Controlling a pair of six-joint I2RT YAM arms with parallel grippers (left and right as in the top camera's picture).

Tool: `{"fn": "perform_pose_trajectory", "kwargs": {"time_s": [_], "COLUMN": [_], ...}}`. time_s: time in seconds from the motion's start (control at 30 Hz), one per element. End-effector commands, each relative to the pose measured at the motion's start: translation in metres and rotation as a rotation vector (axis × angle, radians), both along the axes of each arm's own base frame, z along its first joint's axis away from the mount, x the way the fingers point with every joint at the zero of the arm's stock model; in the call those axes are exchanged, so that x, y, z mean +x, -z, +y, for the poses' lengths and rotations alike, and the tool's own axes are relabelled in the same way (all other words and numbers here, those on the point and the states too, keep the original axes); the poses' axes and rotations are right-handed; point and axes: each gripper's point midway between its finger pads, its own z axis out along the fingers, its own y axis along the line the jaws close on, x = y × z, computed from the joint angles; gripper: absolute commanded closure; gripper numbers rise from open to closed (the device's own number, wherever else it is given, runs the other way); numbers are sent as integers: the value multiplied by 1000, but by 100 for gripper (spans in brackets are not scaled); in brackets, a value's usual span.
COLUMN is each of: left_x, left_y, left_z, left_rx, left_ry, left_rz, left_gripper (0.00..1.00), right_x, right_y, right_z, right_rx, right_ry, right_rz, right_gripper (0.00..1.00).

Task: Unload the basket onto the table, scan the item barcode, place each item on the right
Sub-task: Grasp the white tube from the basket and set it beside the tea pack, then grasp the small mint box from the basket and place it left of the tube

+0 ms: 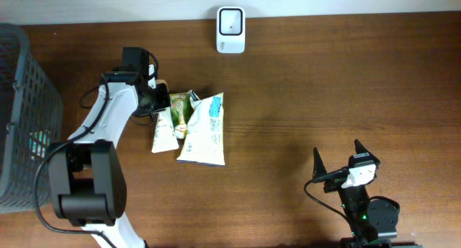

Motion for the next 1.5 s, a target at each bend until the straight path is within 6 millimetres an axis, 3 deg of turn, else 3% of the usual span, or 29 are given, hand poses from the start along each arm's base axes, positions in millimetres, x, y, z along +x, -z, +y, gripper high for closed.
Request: {"fn": "perform_pose_trajectory", "kwargs": {"time_s": [0.0, 0.03, 0.1, 0.17, 0.2, 0.23, 0.27, 0.33, 0.37, 0.43, 0.47, 0.53, 0.6, 0.7, 0.73, 0.77, 0.87, 0.97, 1.2, 1.27, 1.3, 1.33, 1.37, 1.47], "left_x": [7, 9, 19, 29, 26, 16, -4, -36, -71, -98, -117, -140, -145, -131, -125, -103, -85, -90, -104, -106, -107, -107, -106, -101], "left_y": [-14, -31, -82, -171, -231, -271, -309, -333, -332, -317, -299, -254, -212, -150, -131, -106, -75, -38, 26, 36, 39, 39, 38, 21], "left_z": [6, 7, 9, 22, 50, 81, 125, 179, 230, 267, 297, 337, 360, 378, 381, 370, 356, 350, 335, 332, 331, 331, 332, 338], "left_rx": [34, 46, 54, 67, 127, 203, 292, 354, 352, 347, 345, 325, 300, 250, 237, 171, 51, -8, -114, -122, -123, -122, -121, -120], "left_ry": [25, 59, 72, 40, -31, -116, -240, -421, -634, -784, -874, -973, -951, -758, -676, -441, -323, -325, -328, -328, -329, -329, -330, -377], "left_rz": [-36, -59, -143, -314, -433, -504, -568, -602, -570, -509, -448, -326, -229, -128, -98, -116, -131, -60, 69, 78, 80, 78, 76, 62], "left_gripper": [18, 12, 10, 5, 0, 1, 0, 1, 1, 1, 1, 1, 0, 0, 1, 0, 3, 26, 41, 45, 59, 86, 100, 100], "right_x": [0, 0, 0, 0, 0, 0, 0, 0, 0, 0, 0, 0, 0, 0, 0, 0, 0, 0, 0, 0, 0, 0, 0, 0], "right_y": [3, 3, 3, 3, 3, 3, 3, 3, 3, 3, 3, 3, 3, 3, 3, 3, 3, 3, 3, 3, 3, 3, 3, 3], "right_z": [-1, -1, -1, -1, -1, -1, -1, -1, -1, -1, -1, -1, -1, -1, -1, -1, -1, -1, -1, -1, -1, -1, -1, -1], "right_rx": [7, 7, 7, 7, 7, 7, 7, 7, 7, 7, 7, 7, 7, 7, 7, 7, 7, 7, 7, 7, 7, 7, 7, 7], "right_ry": [5, 4, 4, 4, 4, 4, 5, 4, 4, 4, 4, 5, 4, 5, 4, 5, 4, 4, 5, 5, 4, 4, 5, 4], "right_rz": [6, 6, 6, 6, 6, 6, 6, 6, 6, 6, 6, 6, 6, 6, 6, 6, 6, 6, 6, 6, 6, 6, 6, 6], "right_gripper": [2, 2, 2, 2, 2, 2, 2, 1, 1, 1, 2, 2, 2, 1, 1, 1, 1, 2, 1, 1, 1, 2, 1, 2]}}
